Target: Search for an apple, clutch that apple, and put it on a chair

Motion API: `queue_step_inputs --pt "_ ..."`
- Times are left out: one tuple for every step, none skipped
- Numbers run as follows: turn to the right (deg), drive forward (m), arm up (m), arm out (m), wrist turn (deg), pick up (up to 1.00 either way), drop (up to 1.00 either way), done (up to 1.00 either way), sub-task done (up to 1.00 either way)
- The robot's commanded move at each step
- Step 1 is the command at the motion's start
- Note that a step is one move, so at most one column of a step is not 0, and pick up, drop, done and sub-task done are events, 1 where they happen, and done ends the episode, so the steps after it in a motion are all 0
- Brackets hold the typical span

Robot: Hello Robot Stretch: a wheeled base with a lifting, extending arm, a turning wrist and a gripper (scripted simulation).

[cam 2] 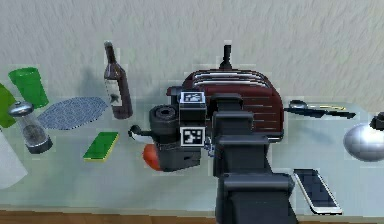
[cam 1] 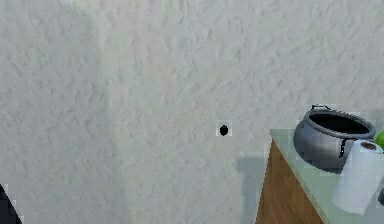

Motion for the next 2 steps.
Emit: queue_step_inputs --pt "0.0 0.00 -0.10 0.00 0.0 0.00 0.00 0.00 0.00" --pt "0.0 0.00 0.00 0.00 0.0 1.00 0.00 0.00 0.00"
